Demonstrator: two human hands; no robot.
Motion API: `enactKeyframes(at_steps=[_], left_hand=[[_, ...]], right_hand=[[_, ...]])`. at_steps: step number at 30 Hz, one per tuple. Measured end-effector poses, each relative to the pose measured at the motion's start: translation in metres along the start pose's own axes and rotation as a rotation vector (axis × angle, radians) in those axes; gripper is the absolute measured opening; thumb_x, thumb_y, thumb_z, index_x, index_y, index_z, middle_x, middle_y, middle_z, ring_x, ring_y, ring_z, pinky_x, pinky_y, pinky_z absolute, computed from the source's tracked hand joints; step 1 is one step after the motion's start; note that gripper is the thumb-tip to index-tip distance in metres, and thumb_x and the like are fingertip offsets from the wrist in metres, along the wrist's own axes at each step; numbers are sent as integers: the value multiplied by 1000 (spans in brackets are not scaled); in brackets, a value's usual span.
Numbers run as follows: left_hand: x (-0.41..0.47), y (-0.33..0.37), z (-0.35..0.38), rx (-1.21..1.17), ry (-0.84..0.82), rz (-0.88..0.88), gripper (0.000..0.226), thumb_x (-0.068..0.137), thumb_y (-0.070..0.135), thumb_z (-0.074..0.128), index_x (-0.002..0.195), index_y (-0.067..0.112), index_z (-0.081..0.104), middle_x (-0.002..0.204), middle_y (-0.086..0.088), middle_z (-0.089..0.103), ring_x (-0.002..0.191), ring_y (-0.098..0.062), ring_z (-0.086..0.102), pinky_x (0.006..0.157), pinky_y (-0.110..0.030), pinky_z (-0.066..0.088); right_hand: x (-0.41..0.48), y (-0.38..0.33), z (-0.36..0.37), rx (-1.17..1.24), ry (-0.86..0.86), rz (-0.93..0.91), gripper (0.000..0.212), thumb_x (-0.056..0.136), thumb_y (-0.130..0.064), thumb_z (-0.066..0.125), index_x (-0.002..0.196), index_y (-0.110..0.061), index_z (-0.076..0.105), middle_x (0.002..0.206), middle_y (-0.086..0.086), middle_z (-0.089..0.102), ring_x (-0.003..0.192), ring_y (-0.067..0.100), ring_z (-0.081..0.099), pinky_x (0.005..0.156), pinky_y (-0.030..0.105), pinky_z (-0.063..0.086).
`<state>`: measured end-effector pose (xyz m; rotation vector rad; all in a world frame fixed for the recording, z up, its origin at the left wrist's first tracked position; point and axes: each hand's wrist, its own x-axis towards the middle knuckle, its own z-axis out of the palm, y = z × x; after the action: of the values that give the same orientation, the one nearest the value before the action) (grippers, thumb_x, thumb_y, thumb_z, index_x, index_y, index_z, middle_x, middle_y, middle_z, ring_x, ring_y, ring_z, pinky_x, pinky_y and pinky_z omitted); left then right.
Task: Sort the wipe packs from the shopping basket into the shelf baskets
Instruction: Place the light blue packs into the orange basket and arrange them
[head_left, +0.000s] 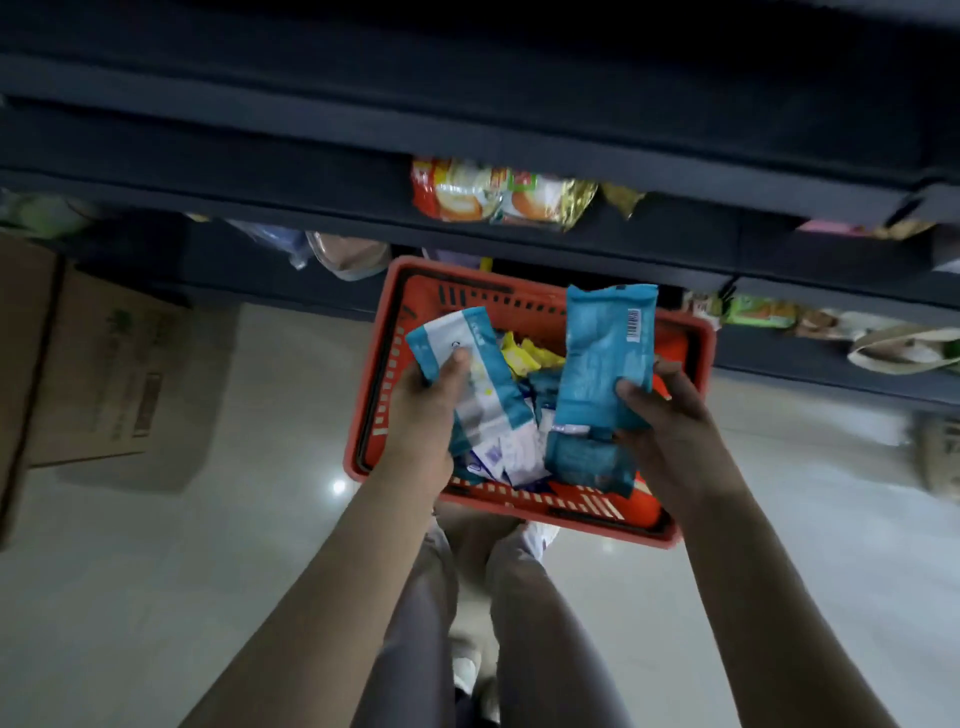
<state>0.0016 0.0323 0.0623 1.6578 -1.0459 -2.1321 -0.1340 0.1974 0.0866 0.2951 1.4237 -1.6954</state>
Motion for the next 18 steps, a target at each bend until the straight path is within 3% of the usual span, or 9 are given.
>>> enactKeyframes(at_steps=[3,6,9,13,15,18], left_hand=[[-71,65,2,-83,-100,98,33,92,30,62,121,16,59,115,-12,70,103,-33,68,89,-59,52],[-131,126,-4,-173,-178,199,24,98,27,52,119,17,59,114,-10,71,101,-29,69,85,-53,55],[-178,181,-17,-204,-309,269,26,101,29,45,121,19,58,118,-7,70,104,-24,69,82,-45,58],[-215,252,-49,-178,-446,341,32,102,33,41,127,23,57,120,-2,69,108,-21,67,78,-40,59],[-218,284,-73,-161,-462,377,32,101,35,42,127,24,56,120,-2,69,110,-21,66,76,-39,57],[-212,325,-111,-136,-471,420,31,101,33,43,126,21,57,120,-5,69,109,-23,67,79,-41,56]], right_hand=[[-66,-67,34,-25,-165,-146,34,81,-11,67,111,-9,51,125,15,59,115,29,59,83,37,57],[-114,-122,69,15,-305,-220,32,83,2,55,111,-11,51,115,9,62,109,27,60,79,35,58],[-147,-161,116,-97,-431,-287,44,82,2,57,119,-21,51,113,12,64,103,29,62,74,38,56],[-172,-186,190,-230,-525,-332,55,86,1,57,132,-28,50,112,14,66,93,26,66,66,33,56],[-178,-185,230,-288,-488,-397,46,93,-4,54,131,-28,52,115,9,67,102,27,64,76,37,56],[-183,-172,295,-443,-384,-505,29,93,-36,58,121,-38,59,124,5,64,117,25,60,99,51,48]])
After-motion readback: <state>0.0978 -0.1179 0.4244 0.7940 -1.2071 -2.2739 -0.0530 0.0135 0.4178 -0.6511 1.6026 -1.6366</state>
